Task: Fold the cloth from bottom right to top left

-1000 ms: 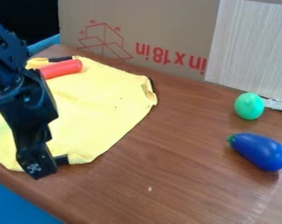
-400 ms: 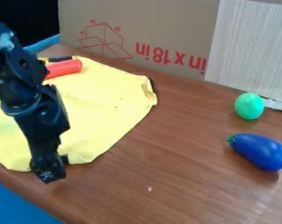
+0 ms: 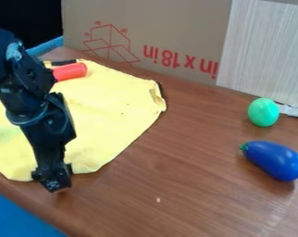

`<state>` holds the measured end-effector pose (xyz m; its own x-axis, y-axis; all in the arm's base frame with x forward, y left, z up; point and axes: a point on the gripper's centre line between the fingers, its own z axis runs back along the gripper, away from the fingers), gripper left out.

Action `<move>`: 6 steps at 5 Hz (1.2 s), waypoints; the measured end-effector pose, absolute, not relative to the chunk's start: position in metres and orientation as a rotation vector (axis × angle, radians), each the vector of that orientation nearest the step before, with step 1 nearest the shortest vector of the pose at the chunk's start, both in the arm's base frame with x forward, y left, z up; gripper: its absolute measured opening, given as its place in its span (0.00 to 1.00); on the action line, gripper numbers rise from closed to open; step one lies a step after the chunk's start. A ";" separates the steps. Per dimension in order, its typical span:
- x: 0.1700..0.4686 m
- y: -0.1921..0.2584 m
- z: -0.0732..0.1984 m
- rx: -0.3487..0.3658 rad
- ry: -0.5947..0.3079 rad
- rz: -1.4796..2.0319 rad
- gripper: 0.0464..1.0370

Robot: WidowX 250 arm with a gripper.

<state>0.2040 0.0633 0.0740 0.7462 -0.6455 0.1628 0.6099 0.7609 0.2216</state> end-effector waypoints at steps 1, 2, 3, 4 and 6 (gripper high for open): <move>0.200 0.064 0.069 0.170 -0.227 -0.698 0.63; 0.199 0.067 0.067 0.191 -0.227 -0.702 0.32; 0.199 0.067 0.065 0.196 -0.227 -0.714 0.11; 0.195 0.068 0.070 0.192 -0.236 -0.712 0.02; 0.191 0.068 0.102 0.093 -0.266 -0.687 0.01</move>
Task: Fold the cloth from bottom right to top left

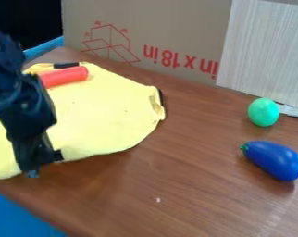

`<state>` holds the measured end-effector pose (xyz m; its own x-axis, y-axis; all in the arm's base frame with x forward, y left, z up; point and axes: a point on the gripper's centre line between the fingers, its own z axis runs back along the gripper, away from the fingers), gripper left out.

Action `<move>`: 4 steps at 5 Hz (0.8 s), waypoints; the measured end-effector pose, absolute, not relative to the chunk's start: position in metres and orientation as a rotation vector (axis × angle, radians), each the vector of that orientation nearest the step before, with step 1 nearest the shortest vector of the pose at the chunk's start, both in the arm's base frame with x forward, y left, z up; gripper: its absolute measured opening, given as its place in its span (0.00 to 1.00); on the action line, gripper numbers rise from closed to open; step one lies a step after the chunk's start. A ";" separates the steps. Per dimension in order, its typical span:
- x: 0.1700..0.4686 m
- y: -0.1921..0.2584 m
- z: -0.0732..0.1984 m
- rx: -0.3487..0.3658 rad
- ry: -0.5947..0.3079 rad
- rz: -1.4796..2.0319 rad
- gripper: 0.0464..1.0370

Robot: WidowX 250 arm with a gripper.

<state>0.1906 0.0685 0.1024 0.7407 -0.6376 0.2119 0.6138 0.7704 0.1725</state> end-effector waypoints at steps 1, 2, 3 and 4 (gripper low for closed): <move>0.206 0.075 0.116 0.093 -0.287 -0.653 0.01; 0.226 0.086 0.122 0.095 -0.285 -0.601 0.01; 0.251 0.106 0.123 0.098 -0.269 -0.544 0.01; 0.267 0.125 0.119 0.094 -0.233 -0.495 0.01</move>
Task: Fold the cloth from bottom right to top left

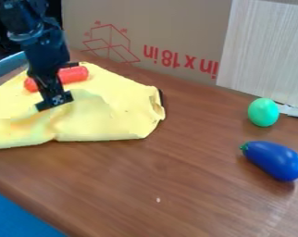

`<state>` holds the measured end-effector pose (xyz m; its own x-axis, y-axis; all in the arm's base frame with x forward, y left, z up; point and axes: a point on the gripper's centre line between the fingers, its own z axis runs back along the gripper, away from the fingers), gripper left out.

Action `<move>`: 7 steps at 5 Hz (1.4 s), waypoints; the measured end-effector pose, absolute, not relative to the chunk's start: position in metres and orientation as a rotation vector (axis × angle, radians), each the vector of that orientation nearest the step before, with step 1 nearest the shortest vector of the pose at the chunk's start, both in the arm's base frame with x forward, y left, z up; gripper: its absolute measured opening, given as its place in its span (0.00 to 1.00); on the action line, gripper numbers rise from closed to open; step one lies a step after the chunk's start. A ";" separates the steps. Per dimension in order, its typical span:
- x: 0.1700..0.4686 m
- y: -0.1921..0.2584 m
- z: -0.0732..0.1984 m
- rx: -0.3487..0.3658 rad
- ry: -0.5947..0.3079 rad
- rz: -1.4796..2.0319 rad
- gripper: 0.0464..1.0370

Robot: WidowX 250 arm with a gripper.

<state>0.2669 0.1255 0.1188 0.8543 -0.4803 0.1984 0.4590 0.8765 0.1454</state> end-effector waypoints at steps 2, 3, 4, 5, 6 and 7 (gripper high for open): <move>0.290 0.164 0.124 0.082 -0.212 -0.411 0.01; 0.300 0.179 0.130 0.080 -0.218 -0.387 0.01; 0.309 0.195 0.137 0.070 -0.225 -0.367 0.01; 0.319 0.209 0.136 0.063 -0.220 -0.356 0.01; 0.330 0.219 0.135 0.067 -0.217 -0.344 0.01; 0.343 0.228 0.135 0.054 -0.210 -0.325 0.01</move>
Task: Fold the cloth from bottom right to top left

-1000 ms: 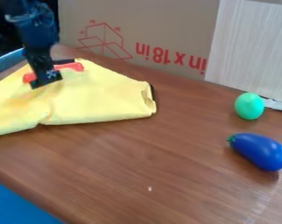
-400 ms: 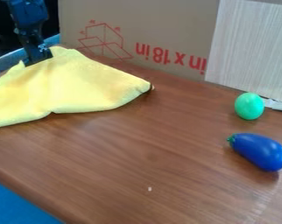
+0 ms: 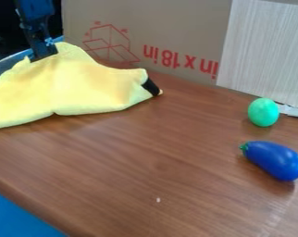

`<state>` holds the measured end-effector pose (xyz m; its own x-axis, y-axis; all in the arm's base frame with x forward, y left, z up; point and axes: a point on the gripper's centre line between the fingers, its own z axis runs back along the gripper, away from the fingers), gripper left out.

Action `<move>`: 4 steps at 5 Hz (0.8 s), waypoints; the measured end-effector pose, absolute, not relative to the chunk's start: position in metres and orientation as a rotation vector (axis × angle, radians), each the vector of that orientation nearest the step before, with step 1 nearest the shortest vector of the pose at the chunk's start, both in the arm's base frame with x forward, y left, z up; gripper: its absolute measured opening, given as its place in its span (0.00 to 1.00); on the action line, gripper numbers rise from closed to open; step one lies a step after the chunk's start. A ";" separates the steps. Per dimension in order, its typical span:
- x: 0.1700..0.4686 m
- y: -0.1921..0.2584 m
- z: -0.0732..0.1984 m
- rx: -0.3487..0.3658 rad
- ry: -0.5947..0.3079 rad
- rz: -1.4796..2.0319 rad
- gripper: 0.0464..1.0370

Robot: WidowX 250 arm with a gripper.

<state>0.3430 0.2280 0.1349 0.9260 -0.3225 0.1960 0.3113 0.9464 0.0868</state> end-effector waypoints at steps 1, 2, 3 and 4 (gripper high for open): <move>0.355 0.237 0.136 0.046 -0.206 -0.315 0.01; 0.368 0.246 0.135 0.043 -0.206 -0.306 0.01; 0.375 0.253 0.128 0.041 -0.192 -0.299 0.03; 0.377 0.257 0.123 0.045 -0.178 -0.285 0.18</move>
<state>0.3770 0.2572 0.1227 0.9440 -0.2837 0.1685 0.2758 0.9587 0.0693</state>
